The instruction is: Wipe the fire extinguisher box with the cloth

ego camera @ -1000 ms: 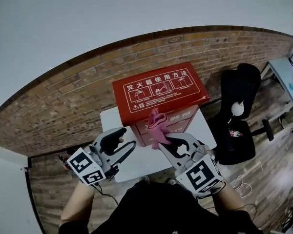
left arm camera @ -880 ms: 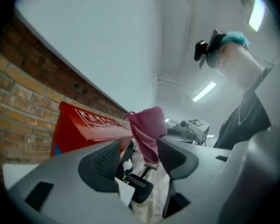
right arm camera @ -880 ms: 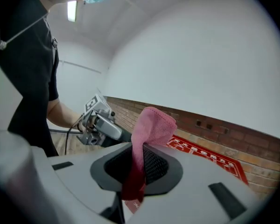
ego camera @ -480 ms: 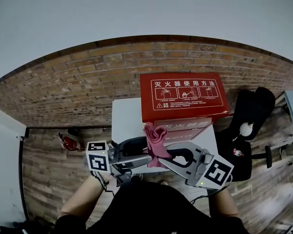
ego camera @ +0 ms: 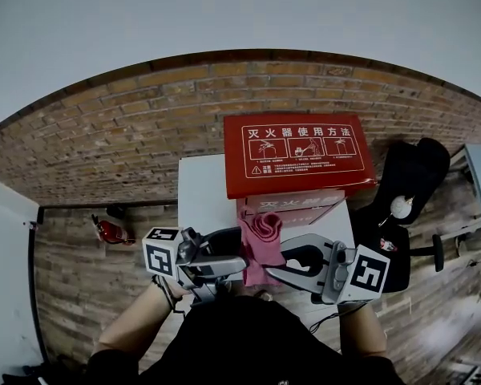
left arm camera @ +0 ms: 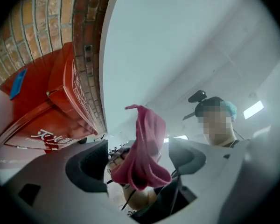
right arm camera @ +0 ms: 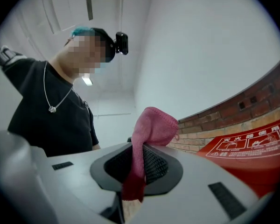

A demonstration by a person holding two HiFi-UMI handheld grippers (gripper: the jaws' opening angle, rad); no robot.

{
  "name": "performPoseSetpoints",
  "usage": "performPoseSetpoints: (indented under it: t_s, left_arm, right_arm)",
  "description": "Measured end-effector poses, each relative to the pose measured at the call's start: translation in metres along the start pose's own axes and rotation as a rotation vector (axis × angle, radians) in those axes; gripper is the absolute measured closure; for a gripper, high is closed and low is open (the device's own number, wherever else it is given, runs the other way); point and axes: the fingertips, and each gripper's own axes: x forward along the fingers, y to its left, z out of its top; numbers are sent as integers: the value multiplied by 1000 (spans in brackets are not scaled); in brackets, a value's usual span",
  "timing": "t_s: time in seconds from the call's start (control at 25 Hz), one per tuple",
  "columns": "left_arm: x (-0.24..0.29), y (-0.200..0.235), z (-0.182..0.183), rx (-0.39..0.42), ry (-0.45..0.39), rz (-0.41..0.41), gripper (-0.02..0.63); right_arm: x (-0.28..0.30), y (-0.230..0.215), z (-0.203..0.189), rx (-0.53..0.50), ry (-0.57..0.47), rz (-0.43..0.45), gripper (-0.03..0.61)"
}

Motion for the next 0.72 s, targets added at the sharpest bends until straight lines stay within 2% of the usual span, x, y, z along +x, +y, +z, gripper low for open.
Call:
performPoseSetpoints:
  t_s: [0.16, 0.36, 0.4, 0.52, 0.6, 0.72]
  left_arm:
    - [14, 7, -15, -6, 71, 26, 207]
    - [17, 4, -14, -59, 18, -37, 213]
    - [17, 2, -14, -68, 8, -55, 228]
    - [17, -9, -14, -77, -2, -104, 372]
    - [19, -13, -17, -61, 7, -111, 431]
    - [23, -18, -27, -12, 44, -107, 417]
  right_arm:
    - [0, 5, -5, -21, 29, -2, 514]
    - [-10, 10, 0, 14, -22, 28, 514]
    - [-12, 11, 1, 20, -31, 35, 514]
    - [-17, 12, 3, 37, -57, 40, 514]
    - [-20, 15, 4, 51, -75, 51, 514]
    - [-24, 27, 7, 80, -111, 111, 514]
